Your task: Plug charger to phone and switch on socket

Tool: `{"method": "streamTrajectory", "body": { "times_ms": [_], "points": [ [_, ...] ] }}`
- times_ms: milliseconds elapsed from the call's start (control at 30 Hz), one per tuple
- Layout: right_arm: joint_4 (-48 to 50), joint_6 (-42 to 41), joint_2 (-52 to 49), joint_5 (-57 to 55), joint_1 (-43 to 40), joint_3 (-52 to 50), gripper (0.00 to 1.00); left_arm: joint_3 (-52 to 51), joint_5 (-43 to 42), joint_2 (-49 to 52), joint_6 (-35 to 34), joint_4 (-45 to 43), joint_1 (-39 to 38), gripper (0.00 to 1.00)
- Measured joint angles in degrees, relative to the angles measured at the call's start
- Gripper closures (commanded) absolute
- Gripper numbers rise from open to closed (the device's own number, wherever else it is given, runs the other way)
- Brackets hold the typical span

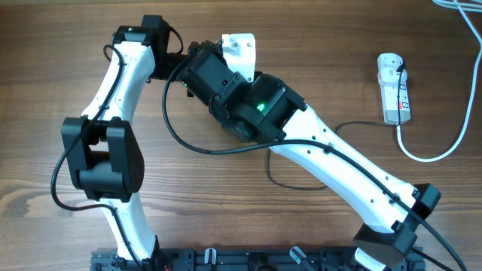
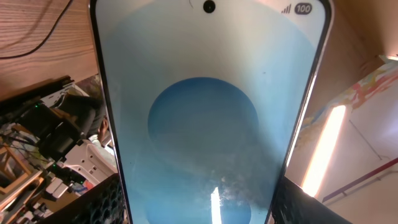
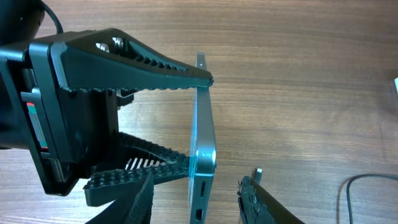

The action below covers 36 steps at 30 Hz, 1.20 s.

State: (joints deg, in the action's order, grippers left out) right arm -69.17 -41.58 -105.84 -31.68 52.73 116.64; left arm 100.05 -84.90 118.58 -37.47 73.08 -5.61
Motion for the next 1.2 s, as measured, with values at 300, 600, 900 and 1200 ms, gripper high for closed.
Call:
{"method": "streamTrajectory", "body": {
  "times_ms": [300,600,900,1200],
  "points": [
    [0.87,0.00,-0.02,-0.20,-0.68,0.00,0.54,0.00,-0.07,0.00,-0.17,0.00,0.00,0.31],
    [0.90,0.00,-0.20,2.93,-3.30,0.00,0.57,0.00,-0.07,0.00,-0.17,0.00,0.00,0.31],
    [1.66,-0.20,-0.90,4.11,-3.32,0.00,0.62,0.00,-0.07,0.00,-0.17,0.00,0.00,0.31],
    [2.03,-0.22,-0.92,5.11,-3.32,0.00,0.68,0.00,-0.50,0.00,-0.17,0.00,0.00,0.31]
  ]
}}
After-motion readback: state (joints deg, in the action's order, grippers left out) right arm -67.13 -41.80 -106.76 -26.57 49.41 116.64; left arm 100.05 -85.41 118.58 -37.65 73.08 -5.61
